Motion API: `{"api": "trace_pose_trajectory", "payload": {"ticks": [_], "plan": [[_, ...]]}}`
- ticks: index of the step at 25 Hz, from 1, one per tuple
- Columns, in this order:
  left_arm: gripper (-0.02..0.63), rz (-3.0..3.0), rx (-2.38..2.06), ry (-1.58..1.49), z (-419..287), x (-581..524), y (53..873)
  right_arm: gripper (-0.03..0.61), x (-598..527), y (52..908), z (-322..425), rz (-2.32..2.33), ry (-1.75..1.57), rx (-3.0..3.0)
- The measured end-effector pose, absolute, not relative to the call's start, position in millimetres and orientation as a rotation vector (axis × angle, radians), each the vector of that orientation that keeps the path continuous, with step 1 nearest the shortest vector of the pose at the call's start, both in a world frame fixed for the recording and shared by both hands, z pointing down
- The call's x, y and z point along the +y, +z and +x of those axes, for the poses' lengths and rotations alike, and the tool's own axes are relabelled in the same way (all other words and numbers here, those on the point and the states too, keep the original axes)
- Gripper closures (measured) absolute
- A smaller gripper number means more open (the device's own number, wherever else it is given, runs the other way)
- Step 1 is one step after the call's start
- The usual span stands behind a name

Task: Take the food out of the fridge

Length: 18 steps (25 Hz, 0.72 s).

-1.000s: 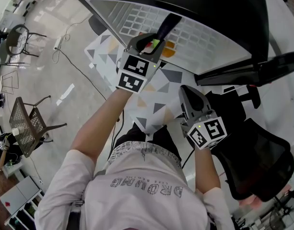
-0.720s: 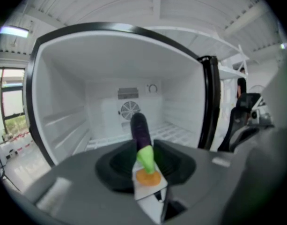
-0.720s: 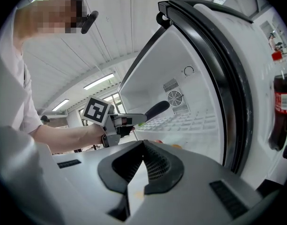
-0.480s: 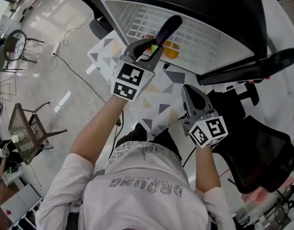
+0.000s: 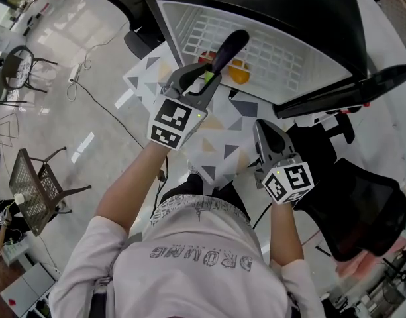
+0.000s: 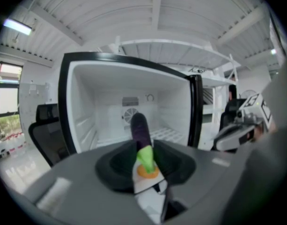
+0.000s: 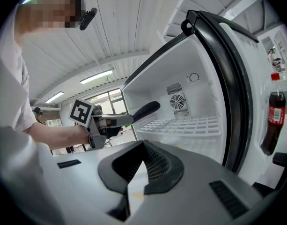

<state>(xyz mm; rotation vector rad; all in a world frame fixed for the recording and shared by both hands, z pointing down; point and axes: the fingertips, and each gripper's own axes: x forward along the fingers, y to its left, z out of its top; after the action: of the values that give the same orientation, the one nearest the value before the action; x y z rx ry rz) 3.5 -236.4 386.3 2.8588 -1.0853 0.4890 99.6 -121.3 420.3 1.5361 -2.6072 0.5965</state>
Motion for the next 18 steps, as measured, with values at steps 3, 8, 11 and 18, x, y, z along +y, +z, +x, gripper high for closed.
{"api": "trace_pose_trajectory", "payload": {"ticks": [3, 8, 11, 18], "plan": [[0.495, 2.864, -1.072, 0.476, -4.4, -231.1, 385.0, 0.578, -120.2, 419.3, 96.4, 1.547, 0.581, -2.593], [0.495, 2.876, -1.044, 0.445, -17.7, -221.6, 385.0, 0.578, -120.1, 416.2, 90.7, 1.563, 0.557, -2.578], [0.495, 2.873, -1.037, 0.434, -28.0, -216.1, 388.7, 0.578, -119.2, 413.9, 86.8, 1.572, 0.549, -2.573], [0.497, 2.884, -1.008, 0.402, -46.8, -205.4, 391.3, 0.578, -117.0, 408.0, 79.5, 1.592, 0.526, -2.561]]}}
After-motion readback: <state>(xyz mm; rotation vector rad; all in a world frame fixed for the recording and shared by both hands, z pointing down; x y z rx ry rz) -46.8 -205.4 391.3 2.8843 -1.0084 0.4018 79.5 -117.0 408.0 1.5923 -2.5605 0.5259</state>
